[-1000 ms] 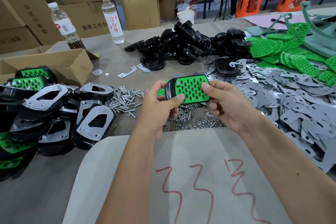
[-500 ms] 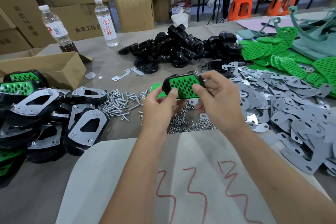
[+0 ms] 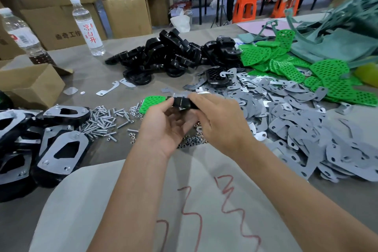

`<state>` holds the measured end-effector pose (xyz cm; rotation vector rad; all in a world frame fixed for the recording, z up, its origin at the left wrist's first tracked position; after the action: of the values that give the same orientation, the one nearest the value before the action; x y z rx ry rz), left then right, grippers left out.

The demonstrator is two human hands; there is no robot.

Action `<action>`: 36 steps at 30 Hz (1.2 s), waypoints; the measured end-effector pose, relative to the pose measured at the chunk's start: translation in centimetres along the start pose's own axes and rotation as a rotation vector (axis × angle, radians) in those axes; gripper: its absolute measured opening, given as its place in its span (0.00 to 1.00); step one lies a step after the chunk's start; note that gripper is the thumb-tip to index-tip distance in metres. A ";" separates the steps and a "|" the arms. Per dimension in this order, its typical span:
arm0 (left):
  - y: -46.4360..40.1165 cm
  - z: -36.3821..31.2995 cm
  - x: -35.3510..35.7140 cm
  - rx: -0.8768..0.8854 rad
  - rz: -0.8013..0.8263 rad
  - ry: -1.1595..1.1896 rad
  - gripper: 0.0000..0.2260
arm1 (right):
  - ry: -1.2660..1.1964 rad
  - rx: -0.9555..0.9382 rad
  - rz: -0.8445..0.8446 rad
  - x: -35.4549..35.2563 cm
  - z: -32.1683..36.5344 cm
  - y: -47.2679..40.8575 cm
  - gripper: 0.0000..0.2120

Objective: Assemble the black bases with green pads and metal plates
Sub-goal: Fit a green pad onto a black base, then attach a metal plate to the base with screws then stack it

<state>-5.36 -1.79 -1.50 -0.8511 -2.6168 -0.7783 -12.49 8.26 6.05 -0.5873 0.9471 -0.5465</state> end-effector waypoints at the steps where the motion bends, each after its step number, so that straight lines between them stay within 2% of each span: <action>1: -0.2 0.1 0.3 -0.027 -0.030 -0.030 0.08 | 0.021 -0.002 0.046 0.0 -0.2 0.2 0.13; 4: -0.8 0.8 1.7 -0.063 -0.101 -0.129 0.11 | -0.117 0.093 0.204 -0.5 -1.6 0.6 0.22; 6: -1.3 1.6 2.7 -0.071 -0.120 -0.174 0.09 | -0.261 0.236 0.160 -2.5 -3.4 1.2 0.28; 8: -1.7 2.7 3.9 -0.082 -0.101 -0.198 0.07 | -0.239 0.351 0.015 -6.0 -5.7 2.3 0.20; 10: -1.9 3.8 5.2 -0.110 -0.052 -0.202 0.13 | -0.016 0.422 -0.073 -9.9 -7.8 3.4 0.09; 11: -2.0 4.2 5.7 -0.117 -0.034 -0.205 0.15 | 0.109 0.486 -0.066 -11.7 -9.1 4.1 0.06; 14: -2.1 4.8 7.1 -0.113 -0.018 -0.225 0.16 | 0.329 0.870 0.165 -15.1 -12.9 7.0 0.10; 16: -2.4 4.8 7.7 -0.076 -0.035 -0.241 0.17 | 0.345 1.013 0.327 -15.4 -14.0 8.6 0.11; 20: -2.3 4.7 8.5 0.037 -0.065 -0.291 0.19 | 0.215 1.054 0.317 -14.1 -14.4 8.1 0.11; 23: -1.9 4.6 8.2 0.091 -0.080 -0.373 0.16 | 0.287 1.038 0.369 -13.4 -14.5 7.3 0.15; 26: -1.6 4.3 7.8 0.116 -0.069 -0.427 0.13 | 0.345 1.032 0.451 -13.0 -14.5 6.5 0.14; 29: -1.4 4.2 7.6 0.112 -0.054 -0.477 0.10 | 0.287 1.066 0.433 -13.0 -14.9 6.0 0.13; 32: -1.6 4.1 7.1 0.075 -0.057 -0.476 0.10 | 0.127 1.060 0.257 -13.8 -14.8 5.5 0.09; 36: -1.7 3.6 5.8 0.064 -0.069 -0.464 0.09 | -0.049 0.895 -0.024 -15.2 -13.9 3.4 0.08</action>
<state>-11.36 1.74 -2.71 -1.0304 -3.0685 -0.5613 -31.05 17.67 6.25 0.1952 0.5598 -0.8940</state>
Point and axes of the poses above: each hand's wrist, its own y-axis away from the middle knuckle, its own x-axis out of the palm, z = x × y, the point moved 8 cm from there along -y, towards the middle knuckle, and after that the axes turned 15 degrees about -y, right-handed, at the moved point
